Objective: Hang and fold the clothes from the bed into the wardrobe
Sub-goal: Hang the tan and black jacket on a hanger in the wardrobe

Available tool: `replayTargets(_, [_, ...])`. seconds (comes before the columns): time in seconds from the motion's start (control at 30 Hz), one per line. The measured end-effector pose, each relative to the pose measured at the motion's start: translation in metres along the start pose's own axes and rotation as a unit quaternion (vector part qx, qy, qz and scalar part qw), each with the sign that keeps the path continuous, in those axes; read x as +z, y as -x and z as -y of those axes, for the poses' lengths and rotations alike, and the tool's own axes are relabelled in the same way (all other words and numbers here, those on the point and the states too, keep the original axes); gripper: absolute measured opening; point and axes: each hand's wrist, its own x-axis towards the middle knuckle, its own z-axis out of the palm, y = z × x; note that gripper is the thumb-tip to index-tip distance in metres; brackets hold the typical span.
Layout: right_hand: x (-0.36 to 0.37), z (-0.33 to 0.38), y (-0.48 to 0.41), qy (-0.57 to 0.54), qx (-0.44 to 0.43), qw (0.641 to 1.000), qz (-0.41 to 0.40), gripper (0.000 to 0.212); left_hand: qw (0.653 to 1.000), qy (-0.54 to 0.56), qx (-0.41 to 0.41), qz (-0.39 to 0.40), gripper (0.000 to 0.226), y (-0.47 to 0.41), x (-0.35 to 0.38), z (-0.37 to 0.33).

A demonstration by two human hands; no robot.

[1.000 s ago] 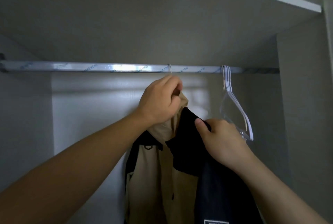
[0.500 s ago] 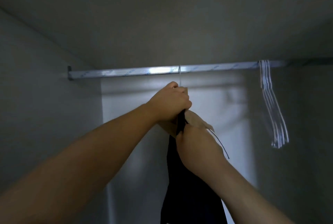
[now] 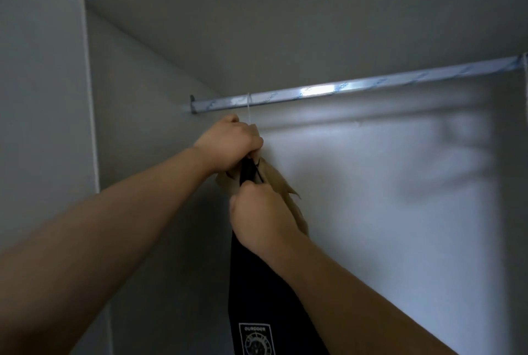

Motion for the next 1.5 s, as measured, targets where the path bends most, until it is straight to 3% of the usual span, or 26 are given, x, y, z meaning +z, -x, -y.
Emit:
replayTargets(0.13, [0.013,0.023,-0.008,-0.027,-0.001,0.999,0.018,0.035,0.995,-0.059,-0.051,0.055,0.011,0.018,0.0,0.019])
replayTargets(0.27, [0.022,0.04,-0.018,0.0,-0.052,0.996,0.066,0.011,0.984,-0.11,-0.096,0.104,0.011,0.025,0.002,0.021])
replayTargets(0.3, [0.024,0.044,-0.019,0.01,-0.071,0.994,0.085,0.015,0.98,-0.118,-0.109,0.12,0.011,0.024,0.004,0.023])
replayTargets(0.37, [0.026,0.049,-0.024,0.015,-0.089,0.991,0.103,0.02,0.973,-0.098,-0.144,0.154,0.015,0.024,0.006,0.029])
replayTargets(0.5, [0.029,0.049,-0.021,0.0,-0.124,0.99,0.064,0.016,0.961,-0.03,-0.186,0.201,0.018,0.021,0.003,0.032])
replayTargets(0.57, [0.032,0.045,-0.017,-0.052,-0.129,0.989,0.049,0.029,0.957,-0.019,-0.189,0.218,0.001,0.012,-0.005,0.024])
replayTargets(0.63, [0.028,0.035,-0.014,-0.122,-0.108,0.983,0.086,0.046,0.957,0.006,-0.181,0.225,0.018,-0.001,-0.016,0.01])
replayTargets(0.7, [0.025,0.011,-0.009,-0.168,-0.08,0.973,0.138,0.064,0.96,0.027,-0.157,0.231,0.015,-0.014,-0.026,-0.008])
replayTargets(0.77, [0.023,-0.029,0.0,-0.211,0.001,0.967,0.146,0.063,0.956,0.05,-0.126,0.26,0.01,-0.027,-0.028,-0.033])
replayTargets(0.83, [0.021,-0.084,0.016,-0.259,0.129,0.95,0.116,0.044,0.934,0.072,-0.079,0.34,0.008,-0.044,-0.021,-0.065])
replayTargets(0.9, [0.014,-0.134,0.04,-0.306,0.254,0.916,0.06,0.031,0.886,0.127,-0.047,0.444,0.017,-0.06,-0.007,-0.104])
replayTargets(1.0, [-0.008,-0.19,0.073,-0.291,0.367,0.879,-0.087,0.03,0.824,0.259,-0.008,0.504,0.015,-0.086,0.011,-0.163])
replayTargets(1.1, [-0.04,-0.215,0.098,-0.236,0.407,0.859,-0.202,0.033,0.79,0.38,0.047,0.479,0.014,-0.109,0.01,-0.208])
replayTargets(1.33, [-0.171,-0.164,0.166,-0.135,0.483,0.804,-0.319,0.034,0.795,0.475,0.204,0.317,0.021,-0.097,-0.09,-0.238])
replayTargets(1.43, [-0.236,-0.109,0.202,-0.094,0.517,0.772,-0.357,0.034,0.755,0.542,0.249,0.272,0.021,-0.077,-0.163,-0.229])
replayTargets(1.5, [-0.281,-0.067,0.226,-0.075,0.539,0.745,-0.386,0.032,0.697,0.604,0.279,0.268,0.02,-0.067,-0.223,-0.227])
